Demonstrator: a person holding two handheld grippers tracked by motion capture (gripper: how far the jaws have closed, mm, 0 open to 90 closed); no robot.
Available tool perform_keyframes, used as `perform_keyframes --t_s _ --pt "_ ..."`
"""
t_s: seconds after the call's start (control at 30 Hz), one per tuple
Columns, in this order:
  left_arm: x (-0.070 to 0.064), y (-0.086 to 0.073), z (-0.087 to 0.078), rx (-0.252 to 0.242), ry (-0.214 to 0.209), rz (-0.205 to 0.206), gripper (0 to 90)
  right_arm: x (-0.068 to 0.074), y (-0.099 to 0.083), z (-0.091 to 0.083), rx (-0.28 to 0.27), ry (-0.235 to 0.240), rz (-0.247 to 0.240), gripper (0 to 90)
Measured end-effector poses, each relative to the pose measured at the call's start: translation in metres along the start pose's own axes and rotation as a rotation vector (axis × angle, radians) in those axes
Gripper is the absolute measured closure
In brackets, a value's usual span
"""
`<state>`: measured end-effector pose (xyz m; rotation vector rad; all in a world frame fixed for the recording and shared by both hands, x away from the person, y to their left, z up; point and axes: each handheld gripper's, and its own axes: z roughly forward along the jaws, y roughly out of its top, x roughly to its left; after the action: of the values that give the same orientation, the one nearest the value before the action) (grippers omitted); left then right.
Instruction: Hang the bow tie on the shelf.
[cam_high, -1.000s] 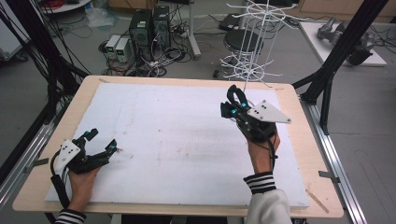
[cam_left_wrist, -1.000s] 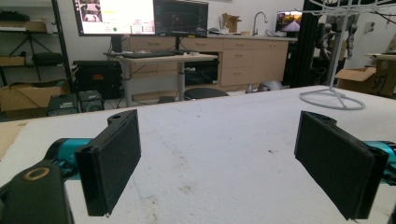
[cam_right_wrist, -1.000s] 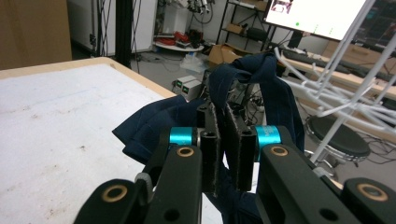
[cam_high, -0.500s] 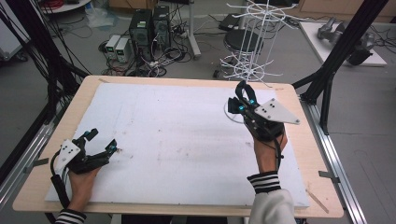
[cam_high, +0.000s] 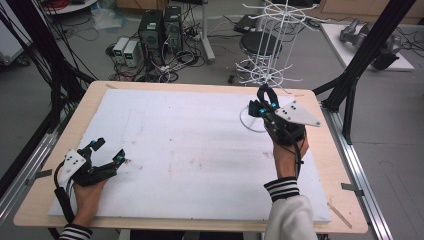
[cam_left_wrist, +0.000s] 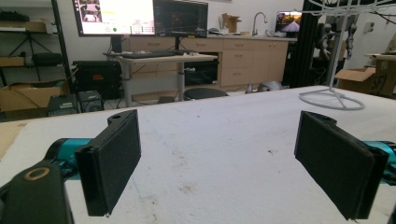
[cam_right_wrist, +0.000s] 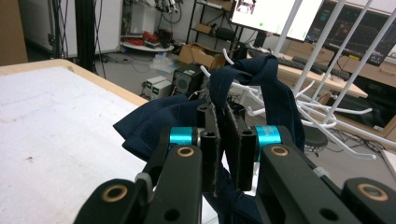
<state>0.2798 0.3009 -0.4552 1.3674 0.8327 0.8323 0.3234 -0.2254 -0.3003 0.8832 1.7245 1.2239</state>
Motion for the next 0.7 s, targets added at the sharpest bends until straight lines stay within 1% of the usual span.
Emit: perform_keyframes --t_s 0.1,0.17,0.4,0.47,0.6,0.7 --pt "0.0 0.0 0.0 0.0 -0.001 0.0 15.0 -0.001 0.0 0.003 0.008 -0.007 0.003 84.7" --pt "0.0 0.0 0.0 0.0 -0.001 0.0 15.0 0.0 0.0 0.006 0.01 -0.011 -0.012 84.7" --pt "0.0 0.0 0.0 0.0 0.001 -0.004 15.0 0.0 -0.004 0.019 0.038 -0.021 -0.018 84.7" --pt "0.0 0.0 0.0 -0.001 0.001 -0.004 15.0 -0.001 -0.005 0.022 0.037 -0.02 -0.01 84.7" --pt "0.0 0.0 0.0 -0.002 0.001 -0.005 15.0 -0.001 -0.008 0.03 0.057 -0.019 0.002 84.7" --pt "0.0 0.0 0.0 -0.002 0.002 -0.005 15.0 -0.003 -0.01 0.034 0.049 -0.014 0.021 84.7"
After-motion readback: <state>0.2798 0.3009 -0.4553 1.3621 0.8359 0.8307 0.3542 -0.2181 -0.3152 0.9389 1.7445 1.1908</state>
